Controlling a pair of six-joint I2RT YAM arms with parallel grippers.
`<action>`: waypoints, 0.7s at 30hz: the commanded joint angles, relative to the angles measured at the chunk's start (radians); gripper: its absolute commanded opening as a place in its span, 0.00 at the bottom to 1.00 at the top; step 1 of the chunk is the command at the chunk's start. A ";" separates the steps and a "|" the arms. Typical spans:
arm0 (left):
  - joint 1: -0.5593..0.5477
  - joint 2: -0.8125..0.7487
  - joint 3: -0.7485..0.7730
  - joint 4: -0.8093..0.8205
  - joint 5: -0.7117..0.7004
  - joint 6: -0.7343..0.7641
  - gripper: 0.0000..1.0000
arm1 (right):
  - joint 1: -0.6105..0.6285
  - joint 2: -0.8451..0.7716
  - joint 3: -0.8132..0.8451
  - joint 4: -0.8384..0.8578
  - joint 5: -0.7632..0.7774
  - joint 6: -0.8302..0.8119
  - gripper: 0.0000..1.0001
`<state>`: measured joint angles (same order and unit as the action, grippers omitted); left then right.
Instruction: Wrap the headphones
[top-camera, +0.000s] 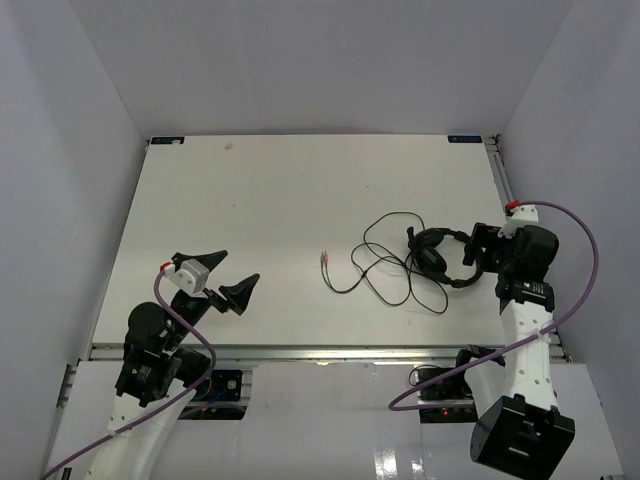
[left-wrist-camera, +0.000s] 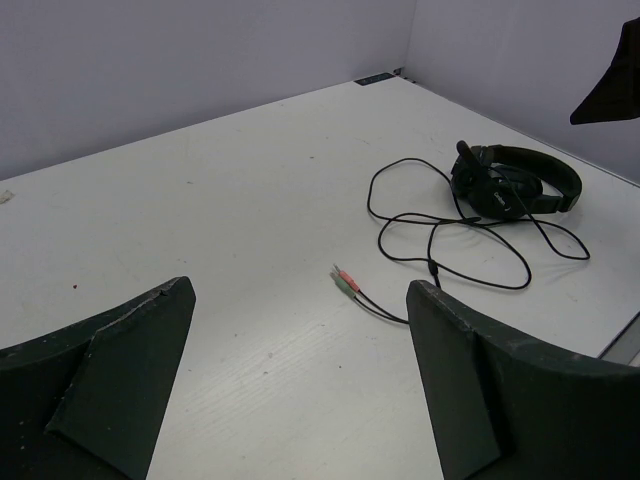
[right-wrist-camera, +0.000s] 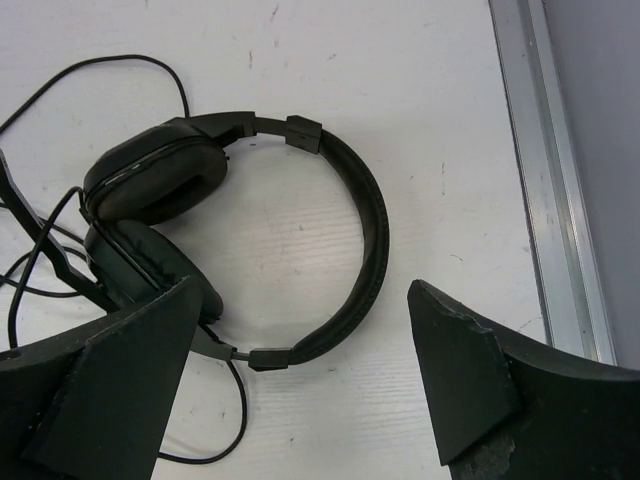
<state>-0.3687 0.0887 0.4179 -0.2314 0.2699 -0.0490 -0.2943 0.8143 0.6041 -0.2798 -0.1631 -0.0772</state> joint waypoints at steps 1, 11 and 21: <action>-0.004 -0.001 -0.004 0.013 0.007 0.001 0.98 | -0.003 -0.021 0.001 0.076 -0.021 0.037 0.90; -0.004 -0.008 -0.005 0.014 0.007 0.003 0.98 | -0.002 0.130 0.071 -0.071 -0.161 -0.291 0.90; -0.004 -0.018 -0.008 0.017 -0.003 0.005 0.98 | -0.027 0.396 0.169 -0.073 -0.033 -0.133 0.94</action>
<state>-0.3687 0.0830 0.4175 -0.2313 0.2699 -0.0490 -0.3123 1.1386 0.7187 -0.3489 -0.2272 -0.2635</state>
